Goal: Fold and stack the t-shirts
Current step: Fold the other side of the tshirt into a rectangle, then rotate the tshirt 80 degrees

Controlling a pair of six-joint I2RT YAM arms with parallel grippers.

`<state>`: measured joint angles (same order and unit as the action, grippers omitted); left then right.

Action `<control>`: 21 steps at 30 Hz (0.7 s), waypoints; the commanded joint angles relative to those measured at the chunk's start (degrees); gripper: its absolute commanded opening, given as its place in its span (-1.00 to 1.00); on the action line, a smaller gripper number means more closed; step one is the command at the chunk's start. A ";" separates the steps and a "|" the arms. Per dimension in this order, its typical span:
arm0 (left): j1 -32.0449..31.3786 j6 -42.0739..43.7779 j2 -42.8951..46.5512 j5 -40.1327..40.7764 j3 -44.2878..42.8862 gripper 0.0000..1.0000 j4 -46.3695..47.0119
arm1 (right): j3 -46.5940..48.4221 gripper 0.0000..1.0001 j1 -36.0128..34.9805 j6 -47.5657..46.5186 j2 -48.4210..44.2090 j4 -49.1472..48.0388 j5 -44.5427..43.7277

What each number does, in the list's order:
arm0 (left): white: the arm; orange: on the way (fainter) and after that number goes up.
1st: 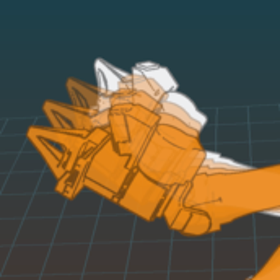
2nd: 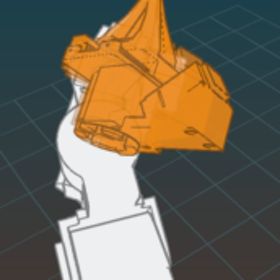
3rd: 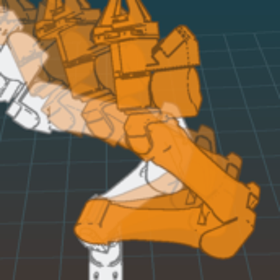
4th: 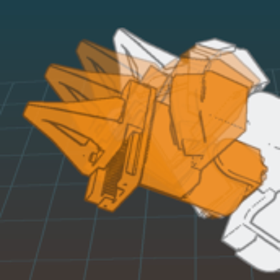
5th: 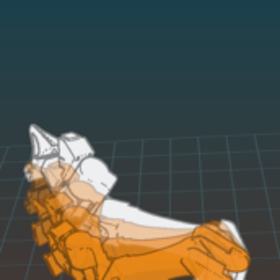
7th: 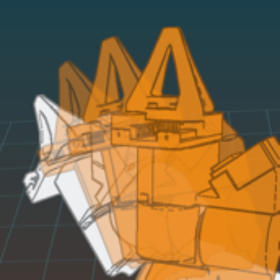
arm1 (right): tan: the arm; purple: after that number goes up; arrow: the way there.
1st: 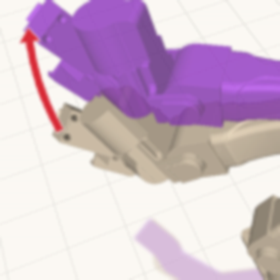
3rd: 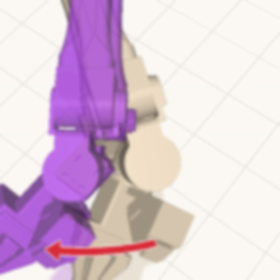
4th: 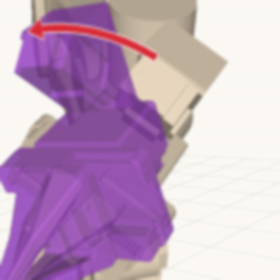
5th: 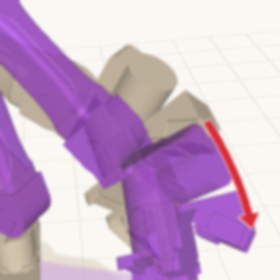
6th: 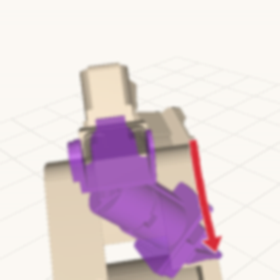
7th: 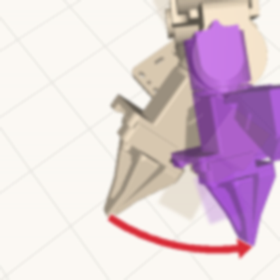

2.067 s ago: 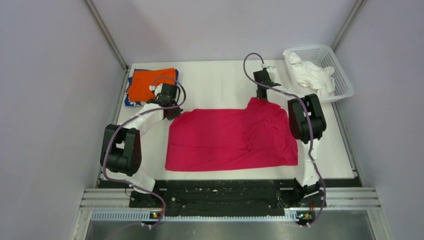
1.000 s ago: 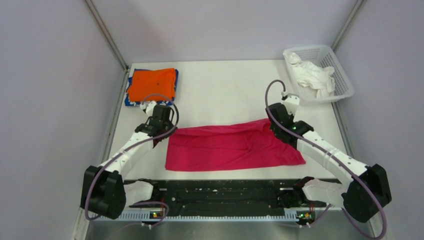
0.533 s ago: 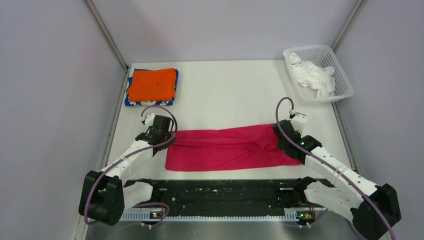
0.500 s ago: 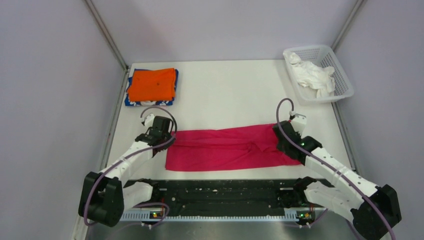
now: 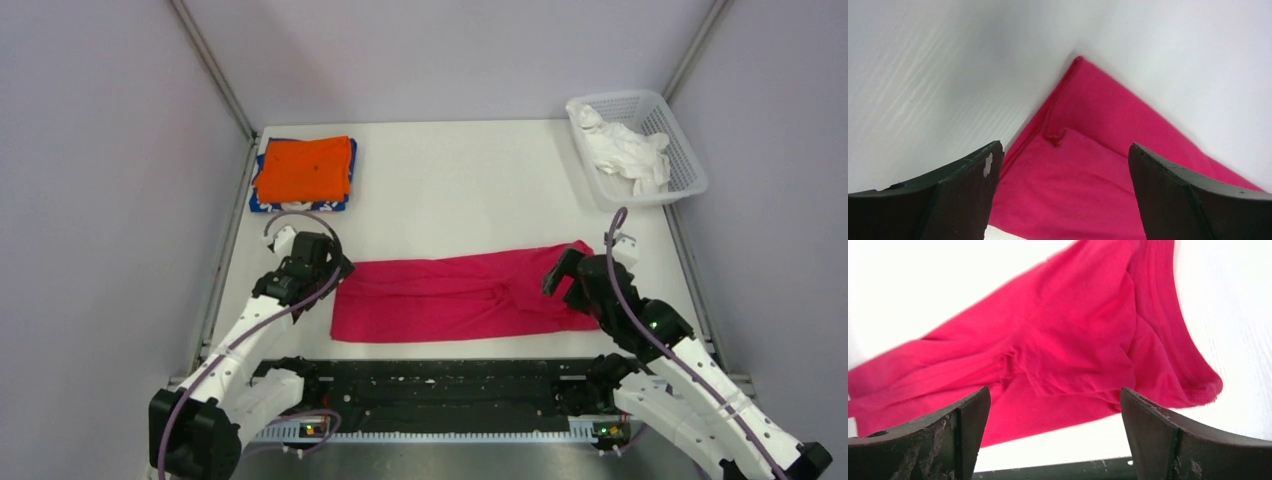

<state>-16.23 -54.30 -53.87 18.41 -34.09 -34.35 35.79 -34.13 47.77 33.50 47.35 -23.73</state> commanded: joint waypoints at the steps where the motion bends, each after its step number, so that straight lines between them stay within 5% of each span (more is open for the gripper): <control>1: -0.20 4.19 0.84 -4.25 -6.07 0.98 2.96 | 4.51 0.97 -0.70 -3.88 0.07 -3.66 -2.16; 8: -0.37 7.79 -12.19 -24.24 -6.11 0.97 16.28 | -2.47 0.98 -0.68 -2.02 8.78 -16.17 1.35; 14: -0.36 9.35 -20.41 -23.47 -2.84 0.98 15.58 | -5.84 0.97 1.33 2.60 21.68 -17.91 -0.37; 21: -0.34 7.61 -18.56 -18.96 3.22 0.97 13.21 | -10.51 0.97 6.42 3.84 30.32 -25.94 5.74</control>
<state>-16.56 -46.54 -73.34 -3.22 -35.22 -18.68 26.85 -30.96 49.87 61.10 28.23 -21.50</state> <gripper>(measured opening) 0.986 0.985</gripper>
